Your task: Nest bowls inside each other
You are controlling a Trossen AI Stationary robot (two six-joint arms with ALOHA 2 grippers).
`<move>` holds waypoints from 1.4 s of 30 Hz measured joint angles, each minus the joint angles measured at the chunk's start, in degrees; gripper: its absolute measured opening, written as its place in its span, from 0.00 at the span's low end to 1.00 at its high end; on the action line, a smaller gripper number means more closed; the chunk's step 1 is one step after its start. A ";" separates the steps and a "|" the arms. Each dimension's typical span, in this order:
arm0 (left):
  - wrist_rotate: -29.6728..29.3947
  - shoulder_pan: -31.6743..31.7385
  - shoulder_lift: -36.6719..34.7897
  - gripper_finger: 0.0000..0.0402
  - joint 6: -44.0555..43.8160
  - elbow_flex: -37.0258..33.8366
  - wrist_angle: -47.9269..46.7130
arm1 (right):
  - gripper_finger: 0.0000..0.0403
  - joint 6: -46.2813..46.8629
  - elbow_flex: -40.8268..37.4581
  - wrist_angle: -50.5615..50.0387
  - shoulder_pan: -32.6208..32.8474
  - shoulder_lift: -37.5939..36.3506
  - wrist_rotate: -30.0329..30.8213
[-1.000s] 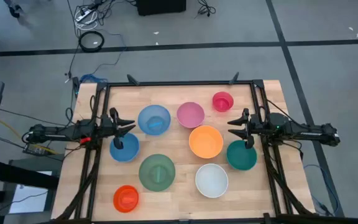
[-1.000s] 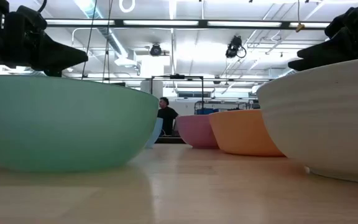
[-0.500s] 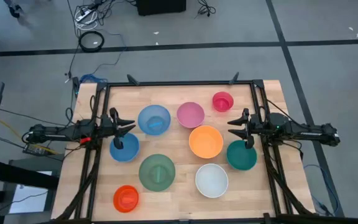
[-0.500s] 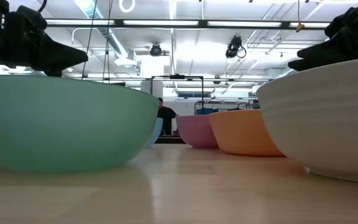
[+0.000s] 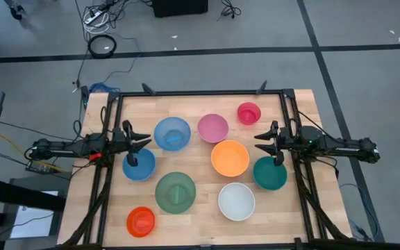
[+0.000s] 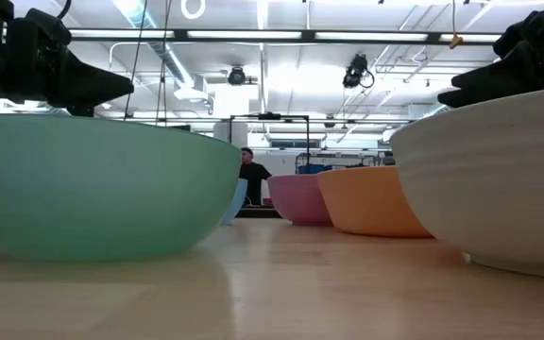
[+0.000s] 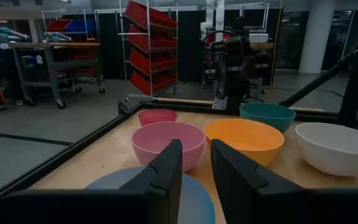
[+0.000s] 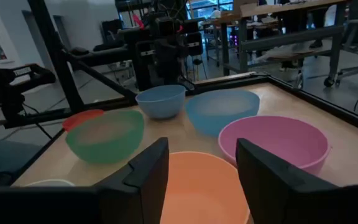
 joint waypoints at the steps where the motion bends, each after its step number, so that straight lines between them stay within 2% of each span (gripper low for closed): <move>1: 0.00 0.00 -0.01 0.24 0.01 -0.01 0.00 | 0.44 0.02 0.00 0.39 0.00 0.02 0.00; 13: 0.00 -0.01 0.00 0.24 -0.28 0.00 0.86 | 0.44 5.14 0.00 19.95 0.00 0.02 0.00; 17: -0.05 0.02 0.00 0.24 -0.78 0.00 6.14 | 0.44 5.15 0.00 25.63 0.00 0.02 0.00; 22: -0.39 -0.05 0.00 0.24 -7.51 -0.01 15.34 | 0.44 5.16 0.00 31.09 0.00 0.02 0.00; 26: -0.63 -0.04 0.00 0.24 -7.87 -0.01 20.96 | 0.44 5.48 0.00 32.71 -0.01 0.02 0.00; 34: -0.82 -0.04 0.00 0.24 -9.23 0.06 25.21 | 0.43 9.86 0.00 31.73 0.02 0.00 -2.58; 38: 2.46 -0.04 0.82 0.24 -8.74 1.56 25.28 | 0.42 9.14 0.31 30.89 0.00 0.92 -0.13; 42: 2.93 -0.07 2.43 0.24 -6.85 2.82 25.31 | 0.42 5.68 4.09 24.73 0.01 4.03 1.66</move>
